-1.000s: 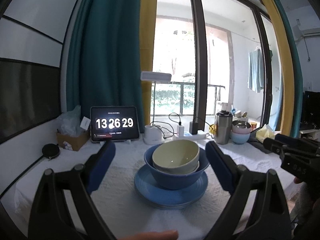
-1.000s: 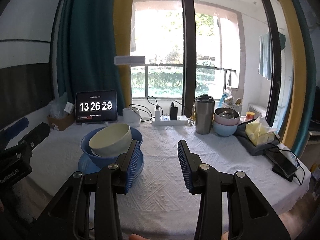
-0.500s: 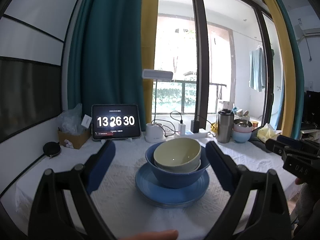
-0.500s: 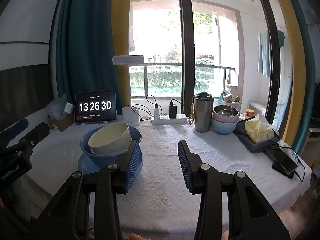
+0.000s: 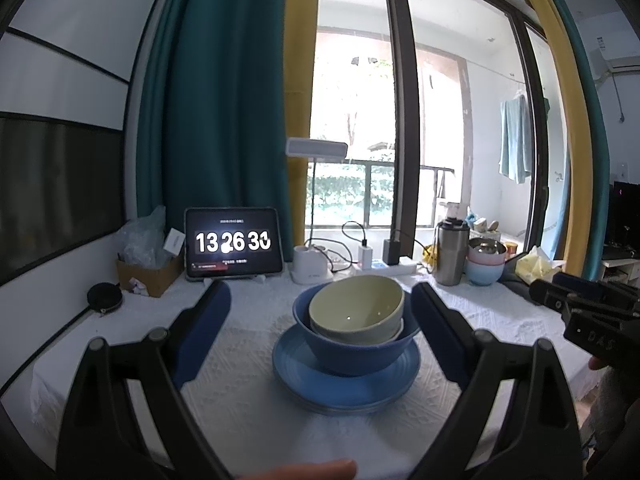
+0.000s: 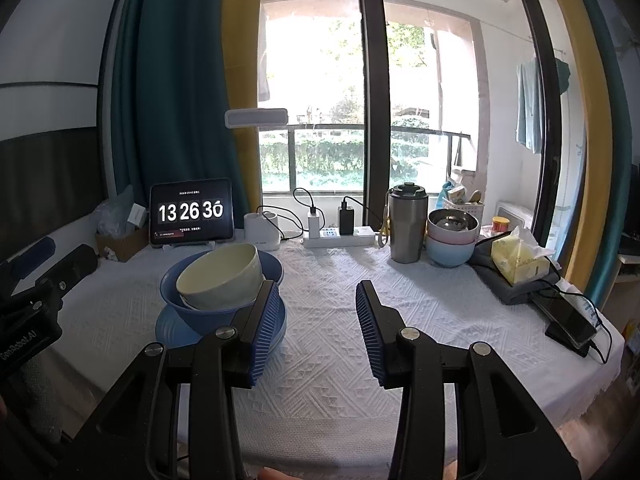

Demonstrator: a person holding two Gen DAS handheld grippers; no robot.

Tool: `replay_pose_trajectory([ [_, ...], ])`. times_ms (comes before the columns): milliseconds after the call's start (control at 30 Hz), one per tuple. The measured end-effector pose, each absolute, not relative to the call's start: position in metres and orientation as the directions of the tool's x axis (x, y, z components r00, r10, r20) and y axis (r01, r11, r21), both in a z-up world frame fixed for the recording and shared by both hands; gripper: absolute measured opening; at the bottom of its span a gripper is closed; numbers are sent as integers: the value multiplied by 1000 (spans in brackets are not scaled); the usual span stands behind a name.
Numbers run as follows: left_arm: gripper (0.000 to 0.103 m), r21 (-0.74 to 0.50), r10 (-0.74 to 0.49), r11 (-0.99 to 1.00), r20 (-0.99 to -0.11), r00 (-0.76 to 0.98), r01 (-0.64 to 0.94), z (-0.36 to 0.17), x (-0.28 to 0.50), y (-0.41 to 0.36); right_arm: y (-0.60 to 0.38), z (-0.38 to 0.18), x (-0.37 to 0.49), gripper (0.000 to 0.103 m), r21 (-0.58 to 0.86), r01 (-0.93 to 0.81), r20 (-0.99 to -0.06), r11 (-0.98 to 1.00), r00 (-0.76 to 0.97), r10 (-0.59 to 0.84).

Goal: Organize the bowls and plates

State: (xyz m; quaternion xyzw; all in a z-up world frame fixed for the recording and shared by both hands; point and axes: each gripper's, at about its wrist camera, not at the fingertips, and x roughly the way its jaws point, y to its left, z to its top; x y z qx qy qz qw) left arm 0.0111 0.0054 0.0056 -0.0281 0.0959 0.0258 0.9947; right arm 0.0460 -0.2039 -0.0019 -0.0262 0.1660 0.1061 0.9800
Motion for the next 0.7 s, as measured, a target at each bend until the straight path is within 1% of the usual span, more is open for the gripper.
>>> replay_pose_trajectory([
  [167,92,-49,47,997,-210,977,-59,4,13,7,-202,-2,46,43,-16,-219,-334,976,921,201],
  [700,92,-59,53,996,-205,977,-67,4,12,10,-200,-5,48,43,-18,-224,-338,974,918,205],
])
